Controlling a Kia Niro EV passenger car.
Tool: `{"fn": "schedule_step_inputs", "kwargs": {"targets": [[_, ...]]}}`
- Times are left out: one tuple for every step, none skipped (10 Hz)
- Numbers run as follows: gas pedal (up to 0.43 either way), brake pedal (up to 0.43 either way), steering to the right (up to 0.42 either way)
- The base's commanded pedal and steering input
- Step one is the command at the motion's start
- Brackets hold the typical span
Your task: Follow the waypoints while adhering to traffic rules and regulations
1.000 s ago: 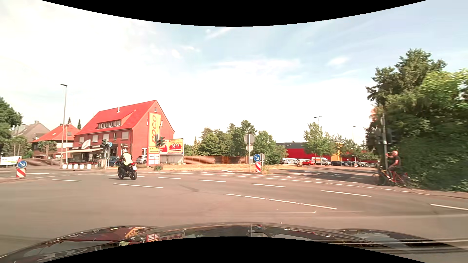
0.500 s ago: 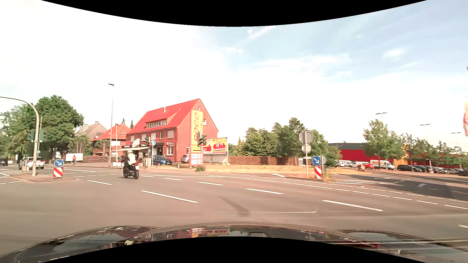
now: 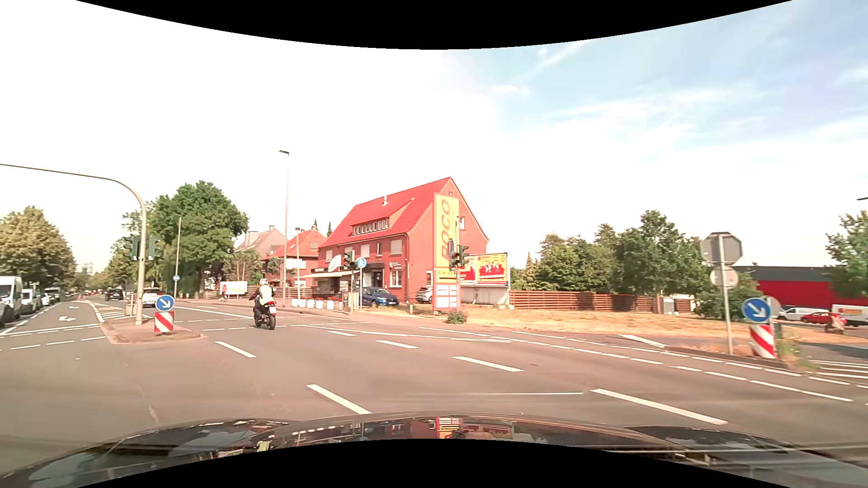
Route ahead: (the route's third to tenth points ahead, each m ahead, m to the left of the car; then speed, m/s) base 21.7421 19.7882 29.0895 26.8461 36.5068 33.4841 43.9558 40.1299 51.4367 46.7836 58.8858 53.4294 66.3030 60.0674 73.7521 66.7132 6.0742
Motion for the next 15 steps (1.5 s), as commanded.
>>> {"fn": "schedule_step_inputs", "kwargs": {"targets": [[0.209,0.000,-0.277],[0.209,0.000,-0.268],[0.209,0.000,-0.255],[0.209,0.000,-0.242],[0.209,0.000,-0.234],[0.220,0.000,-0.229],[0.220,0.000,-0.225],[0.220,0.000,-0.223],[0.220,0.000,-0.222],[0.220,0.000,-0.219],[0.220,0.000,-0.210],[0.220,0.000,-0.193],[0.220,0.000,-0.179],[0.228,0.000,-0.164],[0.228,0.000,-0.152]]}}
